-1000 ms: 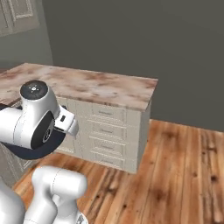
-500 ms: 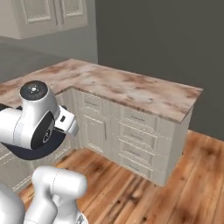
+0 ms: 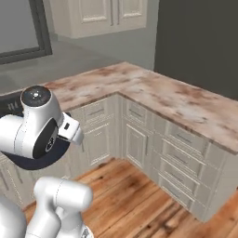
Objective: Move the pot and pan from the stove into the sink.
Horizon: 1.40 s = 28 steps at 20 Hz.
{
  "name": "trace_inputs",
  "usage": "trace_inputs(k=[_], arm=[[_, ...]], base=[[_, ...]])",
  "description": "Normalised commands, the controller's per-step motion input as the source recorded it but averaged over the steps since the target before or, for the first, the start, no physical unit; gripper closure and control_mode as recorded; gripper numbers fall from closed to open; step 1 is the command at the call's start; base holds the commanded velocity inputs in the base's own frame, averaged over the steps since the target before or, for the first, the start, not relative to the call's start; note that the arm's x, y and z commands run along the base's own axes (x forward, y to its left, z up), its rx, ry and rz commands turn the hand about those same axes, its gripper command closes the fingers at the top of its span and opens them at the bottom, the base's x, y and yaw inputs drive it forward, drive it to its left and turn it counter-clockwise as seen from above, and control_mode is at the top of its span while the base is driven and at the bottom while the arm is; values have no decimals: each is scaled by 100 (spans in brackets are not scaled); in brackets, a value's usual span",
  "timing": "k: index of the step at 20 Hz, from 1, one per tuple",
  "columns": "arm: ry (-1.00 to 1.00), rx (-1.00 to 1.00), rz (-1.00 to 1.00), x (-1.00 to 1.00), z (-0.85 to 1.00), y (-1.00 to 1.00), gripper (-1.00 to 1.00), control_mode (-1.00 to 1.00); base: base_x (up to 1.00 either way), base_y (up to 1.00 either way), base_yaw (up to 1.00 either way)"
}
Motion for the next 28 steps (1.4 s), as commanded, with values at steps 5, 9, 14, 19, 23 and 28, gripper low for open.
trace_inputs(k=[5, 9, 14, 19, 23, 28], arm=[[0, 0, 0, 0, 0, 0, 100, 100], [0, 0, 0, 0, 0, 0, 100, 100], [0, 0, 0, 0, 0, 0, 100, 100], [0, 0, 0, 0, 0, 0, 100, 100], [0, 0, 0, 0, 0, 0, 100, 100], [0, 0, 0, 0, 0, 0, 100, 100]], base=[[0, 0, 49], [0, 0, 49], [0, 0, 49], [0, 0, 49], [0, -1, 48], [0, -5, 26]])
